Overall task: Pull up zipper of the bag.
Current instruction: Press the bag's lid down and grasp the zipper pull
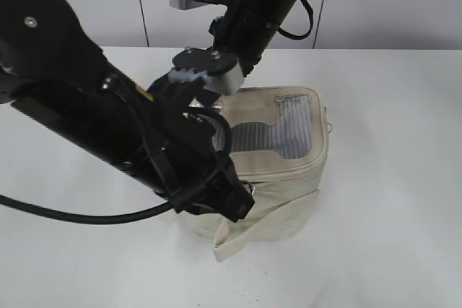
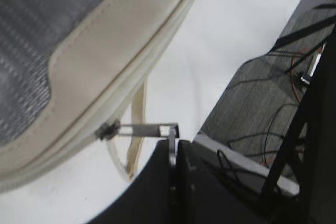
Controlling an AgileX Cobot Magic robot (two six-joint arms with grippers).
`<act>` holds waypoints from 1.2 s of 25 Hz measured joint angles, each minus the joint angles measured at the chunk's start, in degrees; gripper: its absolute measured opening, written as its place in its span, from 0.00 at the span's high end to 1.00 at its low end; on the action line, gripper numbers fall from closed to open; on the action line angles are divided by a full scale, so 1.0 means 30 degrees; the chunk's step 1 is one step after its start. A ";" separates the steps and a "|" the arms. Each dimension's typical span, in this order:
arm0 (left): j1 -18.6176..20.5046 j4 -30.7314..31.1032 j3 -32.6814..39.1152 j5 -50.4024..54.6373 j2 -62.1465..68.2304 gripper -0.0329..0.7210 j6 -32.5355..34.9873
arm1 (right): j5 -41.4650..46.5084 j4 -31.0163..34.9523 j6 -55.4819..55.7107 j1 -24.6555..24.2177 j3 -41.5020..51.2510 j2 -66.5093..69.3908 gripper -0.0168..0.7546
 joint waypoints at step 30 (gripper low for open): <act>0.0324 0.5873 -0.1888 -0.1624 -0.2398 0.48 -0.0649 | -0.0198 -0.4588 0.4258 -0.0224 0.0000 -0.1682 0.36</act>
